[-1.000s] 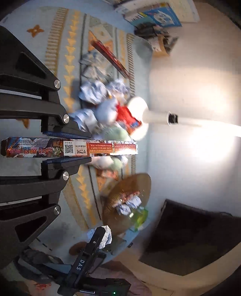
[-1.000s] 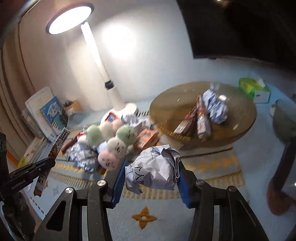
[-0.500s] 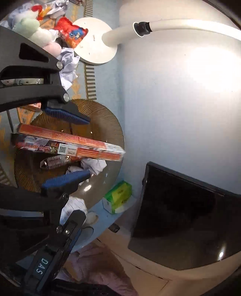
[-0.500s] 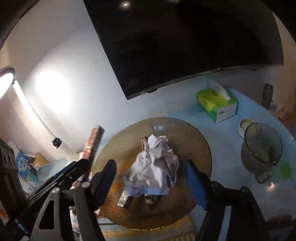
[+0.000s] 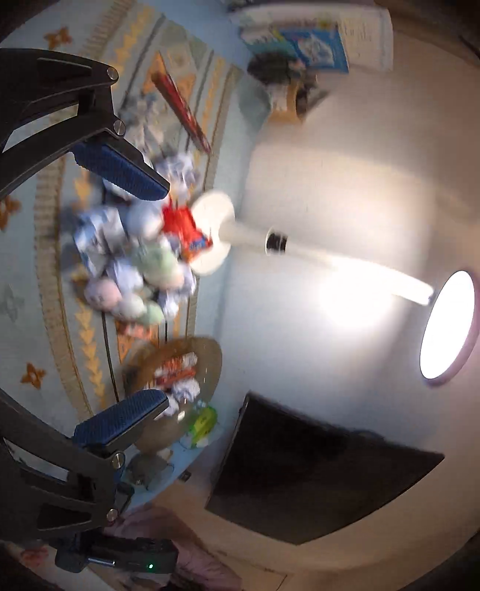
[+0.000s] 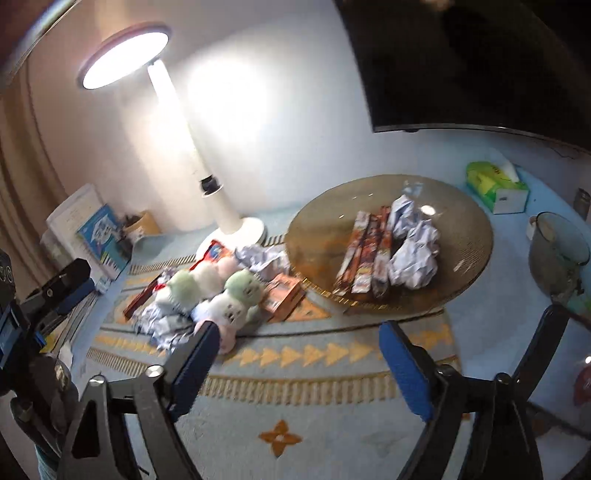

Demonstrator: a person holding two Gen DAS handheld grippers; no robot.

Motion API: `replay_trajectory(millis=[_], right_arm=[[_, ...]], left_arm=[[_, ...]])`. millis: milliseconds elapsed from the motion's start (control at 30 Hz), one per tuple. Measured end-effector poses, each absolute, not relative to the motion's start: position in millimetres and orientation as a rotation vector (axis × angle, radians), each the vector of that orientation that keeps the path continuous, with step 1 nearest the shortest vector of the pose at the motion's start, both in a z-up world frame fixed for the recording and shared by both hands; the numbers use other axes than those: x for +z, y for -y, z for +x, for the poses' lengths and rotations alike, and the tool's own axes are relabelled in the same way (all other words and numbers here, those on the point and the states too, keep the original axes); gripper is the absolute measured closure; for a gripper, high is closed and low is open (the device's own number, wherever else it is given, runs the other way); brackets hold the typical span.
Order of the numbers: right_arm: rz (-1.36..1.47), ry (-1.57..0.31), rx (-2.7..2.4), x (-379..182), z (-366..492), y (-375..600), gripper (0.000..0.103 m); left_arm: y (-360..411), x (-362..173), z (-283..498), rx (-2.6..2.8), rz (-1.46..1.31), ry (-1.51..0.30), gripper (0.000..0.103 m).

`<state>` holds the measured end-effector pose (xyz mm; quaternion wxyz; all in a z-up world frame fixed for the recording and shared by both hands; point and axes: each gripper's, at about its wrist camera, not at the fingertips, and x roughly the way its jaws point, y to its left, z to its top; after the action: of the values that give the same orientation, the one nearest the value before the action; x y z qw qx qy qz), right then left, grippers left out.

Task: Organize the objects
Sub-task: 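Move both grippers back over the rug toward the remaining items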

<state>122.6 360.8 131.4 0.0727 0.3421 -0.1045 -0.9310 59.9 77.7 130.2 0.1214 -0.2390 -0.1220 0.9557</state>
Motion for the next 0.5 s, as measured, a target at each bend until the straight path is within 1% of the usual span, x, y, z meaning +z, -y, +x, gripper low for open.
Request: replay_trajectory(millis=[100,200,233,267,300,367,500], right_arm=[[1.047,0.157,-2.796,98,131,-326,0.000],[1.103,-0.045,-2.841,63,120,-306,0.000],[1.134,-0.089,-2.849,53,115,-302,0.000],[1.206,-0.100,-2.809,46,107,-302,0.001],[1.221,-0.099,-2.796,44,104,-302,0.001],[1.292,-0.055,-2.736,36,93,-307,0.001],[1.354,0.021,-2.688,28,86,-315,0.001]], left_arm=[[-31,89,68,2.994,-0.844,0.274,0.001],[1,49,54,3.085,-1.042,0.176,0.001],[8,39,51,3.094,-1.074,0.174,0.001],[15,31,47,3.096,-1.118,0.193,0.001],[21,27,43,3.069,-1.165,0.250,0.002],[30,27,38,3.026,-1.163,0.350,0.001],[43,14,33,2.962,-1.296,0.497,0.001]])
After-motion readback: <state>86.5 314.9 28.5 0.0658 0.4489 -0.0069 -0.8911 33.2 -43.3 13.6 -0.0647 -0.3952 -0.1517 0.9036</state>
